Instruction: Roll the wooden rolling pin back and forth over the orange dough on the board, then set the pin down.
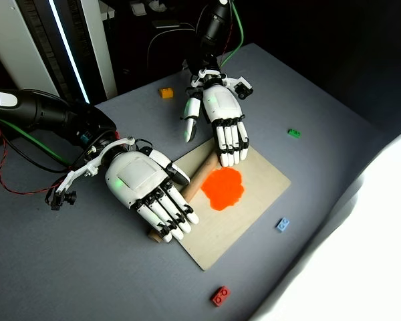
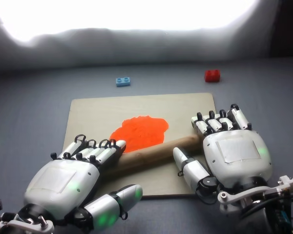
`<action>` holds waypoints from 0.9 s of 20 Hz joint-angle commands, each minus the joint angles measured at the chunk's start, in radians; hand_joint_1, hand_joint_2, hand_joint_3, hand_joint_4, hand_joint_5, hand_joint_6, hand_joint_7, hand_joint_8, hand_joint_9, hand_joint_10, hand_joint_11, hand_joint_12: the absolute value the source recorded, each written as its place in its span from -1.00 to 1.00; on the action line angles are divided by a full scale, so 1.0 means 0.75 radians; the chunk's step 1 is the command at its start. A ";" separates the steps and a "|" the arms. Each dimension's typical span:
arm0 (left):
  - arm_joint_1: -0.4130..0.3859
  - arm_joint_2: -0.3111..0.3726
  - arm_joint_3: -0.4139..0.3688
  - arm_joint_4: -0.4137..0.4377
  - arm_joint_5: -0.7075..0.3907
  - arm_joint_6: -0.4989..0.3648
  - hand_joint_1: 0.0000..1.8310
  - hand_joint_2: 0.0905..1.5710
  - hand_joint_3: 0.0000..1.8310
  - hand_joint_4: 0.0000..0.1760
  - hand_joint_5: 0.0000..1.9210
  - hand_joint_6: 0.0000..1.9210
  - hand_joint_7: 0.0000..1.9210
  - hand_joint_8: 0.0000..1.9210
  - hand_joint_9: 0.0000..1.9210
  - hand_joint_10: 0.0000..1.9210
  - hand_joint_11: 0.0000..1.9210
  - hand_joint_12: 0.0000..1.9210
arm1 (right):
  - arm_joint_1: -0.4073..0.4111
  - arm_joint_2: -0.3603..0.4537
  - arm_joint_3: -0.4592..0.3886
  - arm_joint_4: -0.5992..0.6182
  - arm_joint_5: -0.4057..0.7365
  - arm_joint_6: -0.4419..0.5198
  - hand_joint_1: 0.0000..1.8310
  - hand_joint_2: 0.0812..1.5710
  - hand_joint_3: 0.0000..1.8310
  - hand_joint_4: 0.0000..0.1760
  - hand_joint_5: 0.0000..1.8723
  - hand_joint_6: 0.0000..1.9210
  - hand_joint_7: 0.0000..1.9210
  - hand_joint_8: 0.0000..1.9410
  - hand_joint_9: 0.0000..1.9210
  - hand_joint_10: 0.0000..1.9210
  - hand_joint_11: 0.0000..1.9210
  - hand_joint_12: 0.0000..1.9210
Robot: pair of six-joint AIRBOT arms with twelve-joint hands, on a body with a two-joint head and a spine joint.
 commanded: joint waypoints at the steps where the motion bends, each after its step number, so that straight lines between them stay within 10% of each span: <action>1: -0.001 0.003 -0.001 0.058 -0.095 0.001 -1.00 0.61 -1.00 -1.00 -0.75 -1.00 -0.65 -1.00 -0.67 -1.00 -1.00 -0.28 | 0.006 0.006 -0.001 -0.067 0.098 -0.004 -1.00 0.69 -1.00 -1.00 -0.54 -0.95 -0.54 -1.00 -0.53 -0.88 -1.00 0.18; 18: -0.045 -0.002 0.042 0.058 -0.094 -0.015 -1.00 0.62 -1.00 -1.00 -0.74 -1.00 -0.65 -1.00 -0.67 -1.00 -1.00 -0.29 | 0.004 0.020 -0.017 -0.089 0.108 -0.018 -1.00 0.69 -1.00 -1.00 -0.54 -0.96 -0.53 -0.99 -0.53 -0.87 -1.00 0.26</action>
